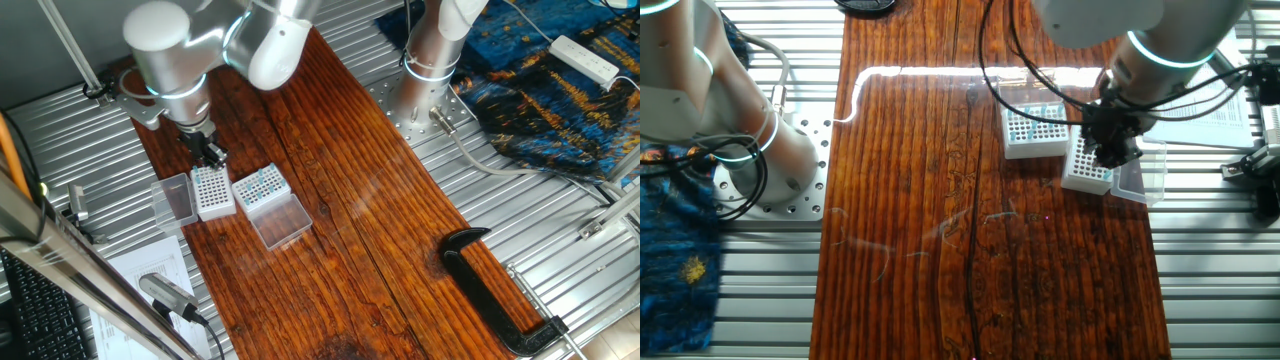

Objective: Transfer all medium pipette tips from one holder to another

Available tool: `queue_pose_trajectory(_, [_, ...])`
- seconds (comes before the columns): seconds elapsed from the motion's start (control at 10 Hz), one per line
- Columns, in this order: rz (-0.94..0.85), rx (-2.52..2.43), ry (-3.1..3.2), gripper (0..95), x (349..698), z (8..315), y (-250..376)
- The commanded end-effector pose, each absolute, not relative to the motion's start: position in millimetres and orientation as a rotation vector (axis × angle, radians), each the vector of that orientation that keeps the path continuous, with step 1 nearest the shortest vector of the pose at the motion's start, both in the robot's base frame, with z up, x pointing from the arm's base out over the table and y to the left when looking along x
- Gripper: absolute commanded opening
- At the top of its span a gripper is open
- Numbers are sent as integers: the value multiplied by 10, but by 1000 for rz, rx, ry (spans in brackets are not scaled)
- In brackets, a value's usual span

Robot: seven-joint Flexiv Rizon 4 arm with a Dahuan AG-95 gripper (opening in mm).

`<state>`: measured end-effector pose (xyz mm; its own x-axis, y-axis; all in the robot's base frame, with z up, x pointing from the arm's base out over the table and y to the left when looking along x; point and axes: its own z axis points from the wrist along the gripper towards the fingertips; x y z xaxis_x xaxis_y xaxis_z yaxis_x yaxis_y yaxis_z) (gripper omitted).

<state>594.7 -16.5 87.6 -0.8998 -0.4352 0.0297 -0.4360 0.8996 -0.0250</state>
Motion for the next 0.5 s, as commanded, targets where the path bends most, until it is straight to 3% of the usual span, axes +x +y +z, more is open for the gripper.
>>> queue_pose_trajectory(0.1, [56,687,-3044,190,5987,866,-171])
queue_pose_trajectory(0.5, [67,663,-3054,190,6110,817,-142])
